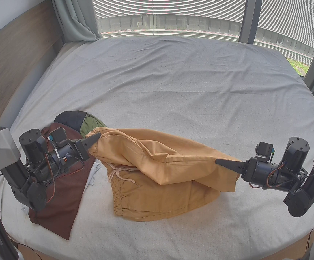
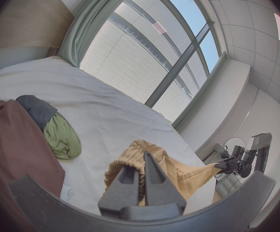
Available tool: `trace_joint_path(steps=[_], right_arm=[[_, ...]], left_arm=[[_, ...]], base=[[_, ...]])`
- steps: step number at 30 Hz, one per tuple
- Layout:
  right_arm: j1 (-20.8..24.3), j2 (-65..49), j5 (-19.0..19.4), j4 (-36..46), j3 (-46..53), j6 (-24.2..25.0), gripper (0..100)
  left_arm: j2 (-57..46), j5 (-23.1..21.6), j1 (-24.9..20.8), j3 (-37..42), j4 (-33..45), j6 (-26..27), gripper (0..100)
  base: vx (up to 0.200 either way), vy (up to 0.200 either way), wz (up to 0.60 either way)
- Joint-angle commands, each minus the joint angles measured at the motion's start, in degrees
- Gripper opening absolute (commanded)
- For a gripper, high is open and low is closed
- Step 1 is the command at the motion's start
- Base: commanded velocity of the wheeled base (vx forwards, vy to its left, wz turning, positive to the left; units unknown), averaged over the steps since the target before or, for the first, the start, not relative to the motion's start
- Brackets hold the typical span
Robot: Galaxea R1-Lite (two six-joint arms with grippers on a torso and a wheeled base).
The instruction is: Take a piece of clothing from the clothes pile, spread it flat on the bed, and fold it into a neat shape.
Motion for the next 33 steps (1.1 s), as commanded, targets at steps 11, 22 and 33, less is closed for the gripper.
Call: trace_joint_path(steps=[11, 22, 33], right_arm=[[0.3, -5.4, 0.0, -0.1, -0.1, 0.1, 0], [0.2, -9.0, 0.0, 0.0, -0.4, 0.2, 0], [-0.9, -10.4, -0.1, -0.1, -1.8, 0.2, 0]], left_arm=[[-8.1, -3.9, 1.4, 1.3, -0.1, -0.1, 0], [-11.1, -7.7, 2.8, 2.5, 0.0, 0.1, 0], [-9.3, -7.8, 3.8, 2.3, 0.0, 5.3, 0]], base=[[0.000, 0.000, 0.00], [0.000, 0.000, 0.00], [0.000, 0.000, 0.00]])
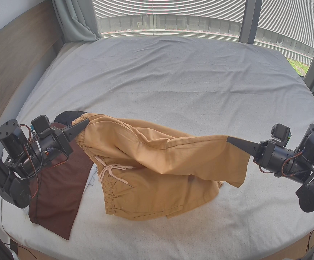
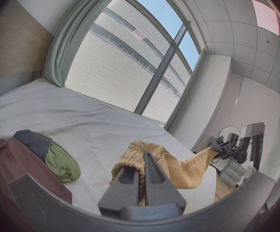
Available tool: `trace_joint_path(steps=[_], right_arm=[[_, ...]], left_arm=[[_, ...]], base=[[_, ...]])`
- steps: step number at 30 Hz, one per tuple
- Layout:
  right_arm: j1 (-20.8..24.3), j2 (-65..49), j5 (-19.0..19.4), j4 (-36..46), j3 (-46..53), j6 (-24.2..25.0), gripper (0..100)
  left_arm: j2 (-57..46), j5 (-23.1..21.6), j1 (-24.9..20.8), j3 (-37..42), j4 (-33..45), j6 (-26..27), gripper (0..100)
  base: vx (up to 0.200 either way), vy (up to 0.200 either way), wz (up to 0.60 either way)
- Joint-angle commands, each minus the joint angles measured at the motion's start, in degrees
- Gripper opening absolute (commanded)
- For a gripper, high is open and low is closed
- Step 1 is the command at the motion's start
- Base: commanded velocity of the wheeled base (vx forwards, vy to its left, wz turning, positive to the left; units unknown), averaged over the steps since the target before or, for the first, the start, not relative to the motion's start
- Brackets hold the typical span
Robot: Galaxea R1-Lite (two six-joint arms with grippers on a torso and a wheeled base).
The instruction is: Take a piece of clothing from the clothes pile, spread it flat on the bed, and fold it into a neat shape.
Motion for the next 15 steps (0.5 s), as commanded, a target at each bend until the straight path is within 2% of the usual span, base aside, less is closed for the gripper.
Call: trace_joint_path(steps=[1, 15], right_arm=[[-0.5, -0.7, 0.0, -0.1, -0.6, 0.0, 0], [-5.5, -0.5, 0.0, -0.1, -2.5, -0.1, 0]], left_arm=[[1.0, 0.0, 0.2, -0.2, 0.0, 0.5, 0], [1.4, 0.0, 0.8, -0.7, 0.0, 0.6, 0]], base=[[0.000, 0.000, 0.00], [0.000, 0.000, 0.00]])
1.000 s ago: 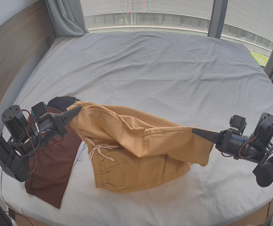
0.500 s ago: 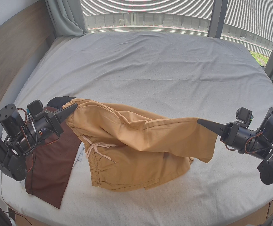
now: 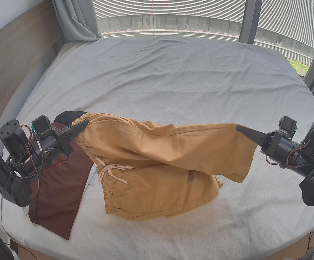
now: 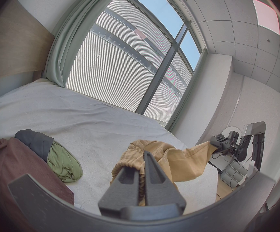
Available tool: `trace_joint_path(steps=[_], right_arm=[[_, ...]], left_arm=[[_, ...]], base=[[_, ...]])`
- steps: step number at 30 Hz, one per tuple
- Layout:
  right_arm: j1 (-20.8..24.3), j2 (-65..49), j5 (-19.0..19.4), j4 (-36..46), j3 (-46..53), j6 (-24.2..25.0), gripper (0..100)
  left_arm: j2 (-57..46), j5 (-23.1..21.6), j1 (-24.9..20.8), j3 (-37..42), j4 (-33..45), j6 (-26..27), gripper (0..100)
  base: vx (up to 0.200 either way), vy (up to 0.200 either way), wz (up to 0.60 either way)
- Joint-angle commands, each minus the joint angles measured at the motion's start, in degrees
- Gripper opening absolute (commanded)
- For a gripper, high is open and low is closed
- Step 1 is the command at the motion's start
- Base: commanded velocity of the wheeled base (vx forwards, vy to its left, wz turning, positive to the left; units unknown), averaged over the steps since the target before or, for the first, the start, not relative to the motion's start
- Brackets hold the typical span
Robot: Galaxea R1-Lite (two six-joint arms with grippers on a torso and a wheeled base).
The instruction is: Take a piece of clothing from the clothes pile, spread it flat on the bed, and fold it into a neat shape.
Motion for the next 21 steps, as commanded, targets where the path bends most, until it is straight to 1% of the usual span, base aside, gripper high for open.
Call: trace_joint_path(steps=[1, 4, 5, 21], right_arm=[[-1.3, 0.1, 0.0, 0.0, -0.7, 0.0, 0], [-2.3, 0.1, 0.0, 0.0, -1.0, 0.0, 0], [-8.6, 0.3, 0.2, 0.0, -3.0, -0.2, 0], [-8.1, 0.3, 0.2, 0.0, -2.9, -0.3, 0]], left_arm=[[0.2, 0.0, 0.1, -0.1, 0.0, 0.0, 0], [0.2, 0.1, 0.2, -0.2, 0.0, 0.0, 0], [1.5, 0.2, 1.4, -1.9, 0.0, 0.1, 0], [1.5, 0.2, 1.3, -1.9, 0.0, 0.1, 0]], base=[[0.000, 0.000, 0.00], [0.000, 0.000, 0.00], [0.000, 0.000, 0.00], [0.000, 0.000, 0.00]])
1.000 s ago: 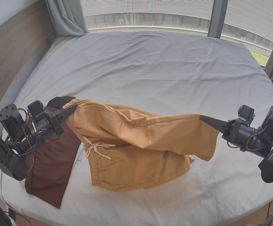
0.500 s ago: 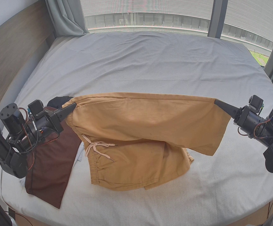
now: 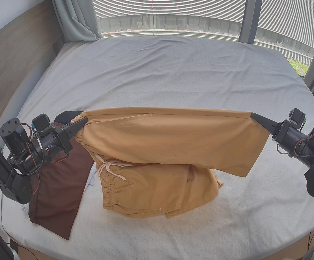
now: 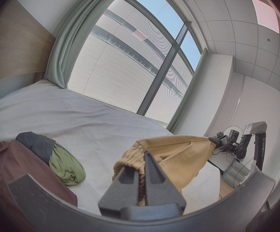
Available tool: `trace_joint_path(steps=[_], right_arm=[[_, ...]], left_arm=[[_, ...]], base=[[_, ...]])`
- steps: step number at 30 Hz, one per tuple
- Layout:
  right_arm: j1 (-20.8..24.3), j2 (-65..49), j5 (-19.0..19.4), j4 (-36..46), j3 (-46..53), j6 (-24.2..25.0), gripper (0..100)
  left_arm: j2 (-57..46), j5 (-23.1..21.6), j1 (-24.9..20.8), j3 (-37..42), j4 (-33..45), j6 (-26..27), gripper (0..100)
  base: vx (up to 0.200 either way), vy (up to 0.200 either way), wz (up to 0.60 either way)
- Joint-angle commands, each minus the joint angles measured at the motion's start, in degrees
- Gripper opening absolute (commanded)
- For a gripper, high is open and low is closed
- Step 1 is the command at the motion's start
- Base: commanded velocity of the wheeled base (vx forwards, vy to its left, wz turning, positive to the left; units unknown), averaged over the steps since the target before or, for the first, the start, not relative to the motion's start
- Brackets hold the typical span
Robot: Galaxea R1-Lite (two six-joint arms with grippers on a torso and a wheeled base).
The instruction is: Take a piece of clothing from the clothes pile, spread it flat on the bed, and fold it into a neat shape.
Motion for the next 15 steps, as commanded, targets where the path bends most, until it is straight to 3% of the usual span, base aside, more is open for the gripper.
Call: trace_joint_path(steps=[1, 15], right_arm=[[0.1, 0.1, 0.0, 0.0, 0.0, 0.0, 0], [0.1, 1.2, -0.1, 0.1, -0.6, -2.0, 0]], left_arm=[[0.1, 0.0, 0.0, 0.0, 0.0, 0.0, 0], [1.1, 0.4, 0.1, -1.5, 0.1, -0.8, 0]], base=[[0.000, 0.000, 0.00], [0.000, 0.000, 0.00]])
